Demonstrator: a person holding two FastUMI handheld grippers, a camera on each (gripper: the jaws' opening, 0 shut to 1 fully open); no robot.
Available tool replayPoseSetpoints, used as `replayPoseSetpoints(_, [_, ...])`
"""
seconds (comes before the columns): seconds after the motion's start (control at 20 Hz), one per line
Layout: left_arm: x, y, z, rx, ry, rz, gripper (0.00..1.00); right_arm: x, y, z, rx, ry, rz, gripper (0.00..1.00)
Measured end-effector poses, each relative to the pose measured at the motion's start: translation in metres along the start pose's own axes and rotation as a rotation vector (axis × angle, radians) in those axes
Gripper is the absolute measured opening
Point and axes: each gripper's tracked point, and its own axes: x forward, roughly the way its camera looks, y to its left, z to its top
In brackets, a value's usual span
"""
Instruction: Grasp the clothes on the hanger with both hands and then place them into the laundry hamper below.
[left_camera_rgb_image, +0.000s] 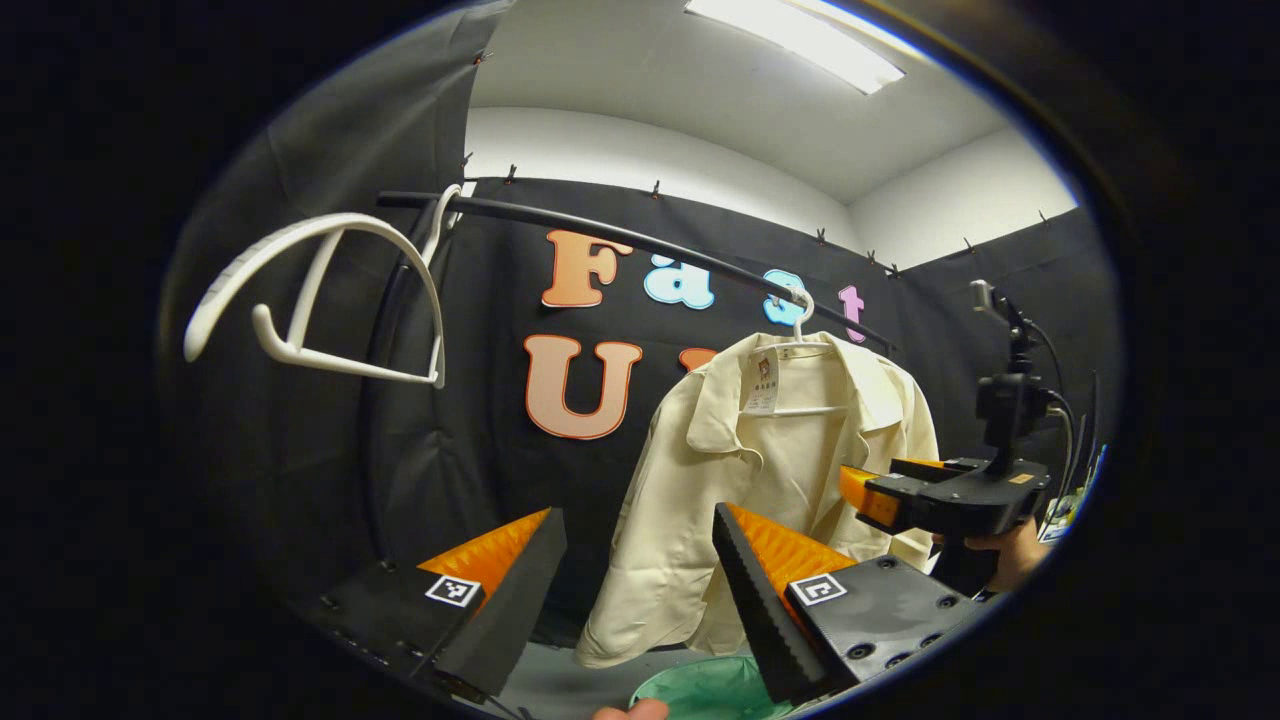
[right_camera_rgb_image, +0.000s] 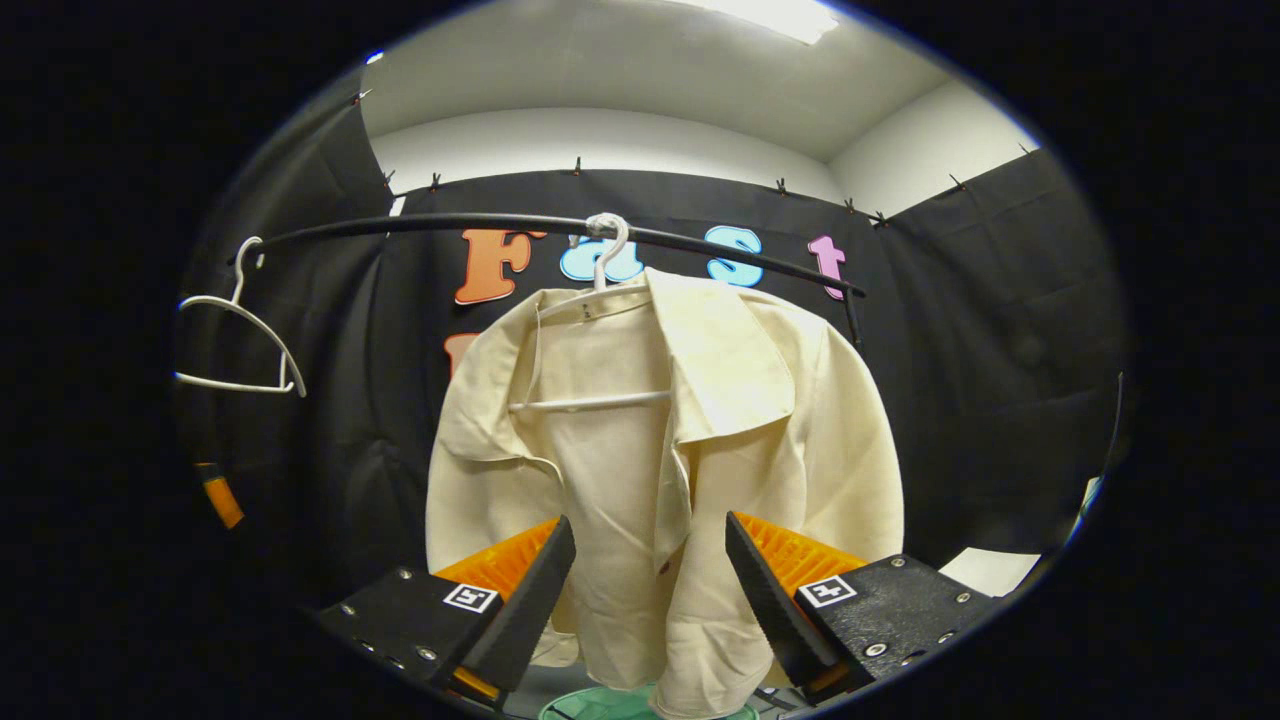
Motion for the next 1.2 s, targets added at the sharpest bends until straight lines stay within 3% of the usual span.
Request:
replayPoseSetpoints(0.4, [0.073, -0.059, -0.004, -0.039, -0.025, -0.044, 0.96, 0.074, -0.052, -0.008, 0.053, 0.013, -0.127, 0.93])
replayPoseSetpoints(0.45, [0.08, -0.066, -0.007, -0.04, -0.033, -0.045, 1.0, 0.076, -0.058, -0.005, 0.049, 0.005, -0.125, 0.89])
replayPoseSetpoints(0.5, [0.088, -0.072, -0.011, -0.043, -0.033, -0.042, 0.96, 0.079, -0.066, -0.001, 0.042, -0.01, -0.125, 0.83])
replayPoseSetpoints(0.6, [0.108, -0.081, -0.019, -0.044, -0.037, -0.027, 0.96, 0.076, -0.08, 0.01, 0.027, -0.044, -0.107, 0.42])
replayPoseSetpoints(0.65, [0.119, -0.085, -0.024, -0.042, -0.037, -0.021, 0.96, 0.073, -0.086, 0.015, 0.016, -0.056, -0.093, 0.35])
replayPoseSetpoints(0.7, [0.13, -0.09, -0.03, -0.036, -0.032, -0.016, 0.96, 0.07, -0.09, 0.019, 0.01, -0.061, -0.075, 0.17])
replayPoseSetpoints(0.75, [0.141, -0.095, -0.035, -0.032, -0.028, -0.014, 0.96, 0.066, -0.092, 0.022, 0.006, -0.06, -0.056, 0.07])
replayPoseSetpoints(0.9, [0.175, -0.113, -0.047, -0.064, -0.021, -0.01, 1.0, 0.057, -0.098, 0.033, -0.031, -0.067, -0.007, 0.02])
replayPoseSetpoints(1.05, [0.2, -0.126, -0.039, -0.12, -0.072, 0.006, 0.96, 0.046, -0.09, 0.034, -0.058, -0.065, 0.043, 0.01])
replayPoseSetpoints(1.2, [0.228, -0.133, -0.031, -0.178, -0.121, 0.019, 0.96, 0.04, -0.091, 0.037, -0.086, -0.082, 0.047, 0.01])
